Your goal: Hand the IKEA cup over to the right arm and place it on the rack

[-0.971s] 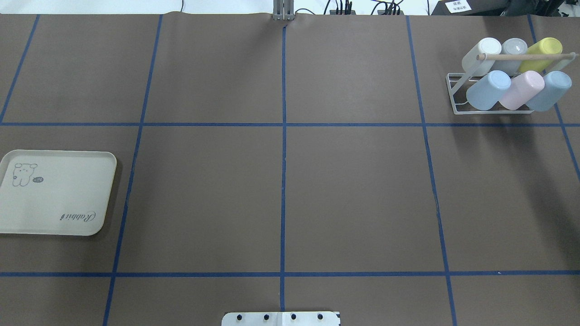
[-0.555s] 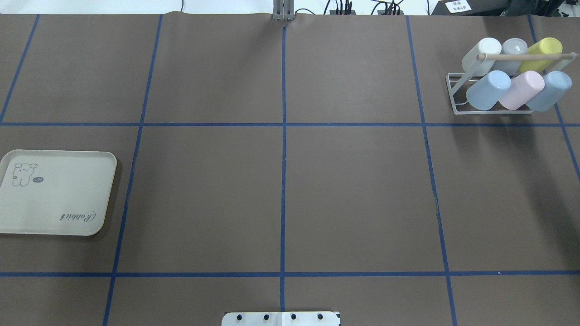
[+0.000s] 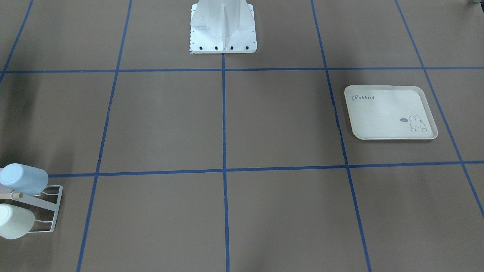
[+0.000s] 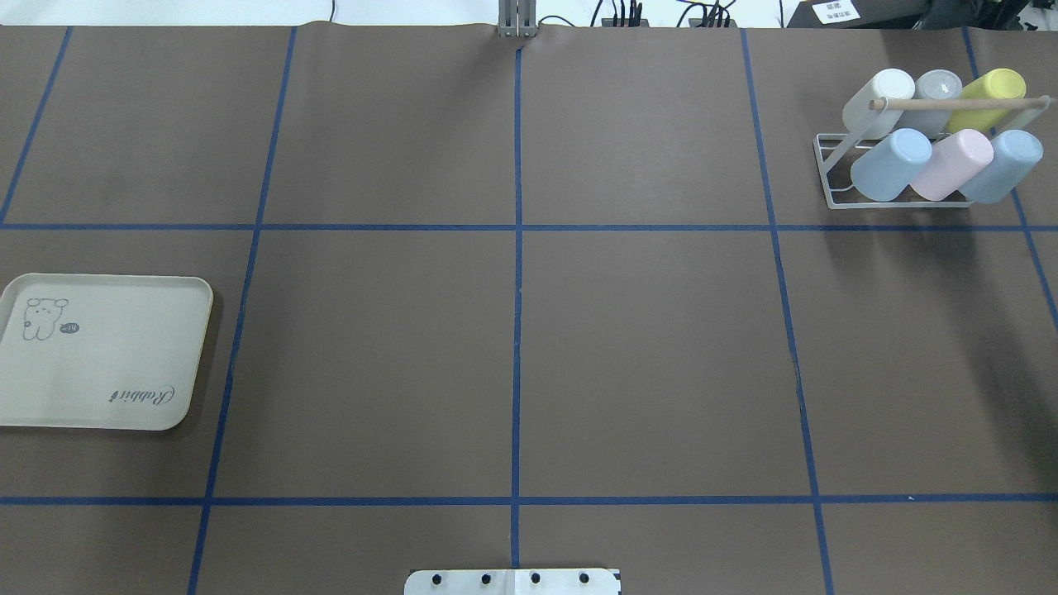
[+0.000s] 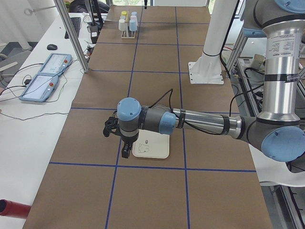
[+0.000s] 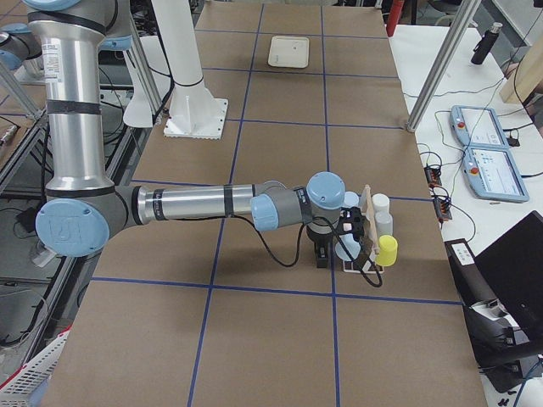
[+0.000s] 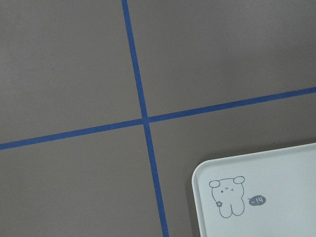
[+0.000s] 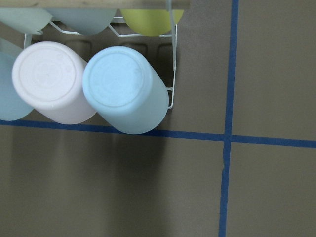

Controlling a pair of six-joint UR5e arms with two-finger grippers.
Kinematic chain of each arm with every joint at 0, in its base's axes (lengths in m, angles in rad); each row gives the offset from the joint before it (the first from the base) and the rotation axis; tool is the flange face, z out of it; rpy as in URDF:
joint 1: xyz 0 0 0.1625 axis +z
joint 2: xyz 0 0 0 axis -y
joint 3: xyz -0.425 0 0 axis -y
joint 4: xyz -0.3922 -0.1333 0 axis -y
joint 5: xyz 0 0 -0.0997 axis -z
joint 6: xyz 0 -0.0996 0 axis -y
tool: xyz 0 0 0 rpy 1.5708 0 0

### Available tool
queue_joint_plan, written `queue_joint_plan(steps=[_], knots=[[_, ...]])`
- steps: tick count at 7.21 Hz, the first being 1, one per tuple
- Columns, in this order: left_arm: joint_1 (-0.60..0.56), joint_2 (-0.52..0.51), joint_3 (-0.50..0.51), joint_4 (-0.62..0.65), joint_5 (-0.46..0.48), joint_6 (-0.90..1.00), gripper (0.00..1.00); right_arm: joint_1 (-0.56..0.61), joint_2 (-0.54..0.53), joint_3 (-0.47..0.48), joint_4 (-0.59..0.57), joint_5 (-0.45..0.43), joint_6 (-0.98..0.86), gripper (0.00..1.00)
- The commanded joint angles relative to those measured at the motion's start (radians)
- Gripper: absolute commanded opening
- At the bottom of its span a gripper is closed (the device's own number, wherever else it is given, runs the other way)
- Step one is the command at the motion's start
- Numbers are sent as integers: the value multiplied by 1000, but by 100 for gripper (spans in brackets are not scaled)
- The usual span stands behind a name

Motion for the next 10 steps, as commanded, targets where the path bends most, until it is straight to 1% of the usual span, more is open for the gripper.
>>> queue_joint_plan(steps=[1,10], knots=[[1,-1,-1,0,0,0,100,0,-3,19,5,1,-1,99],[1,1,2,1,0,0,100,0,4,12,5,-2,2,99]])
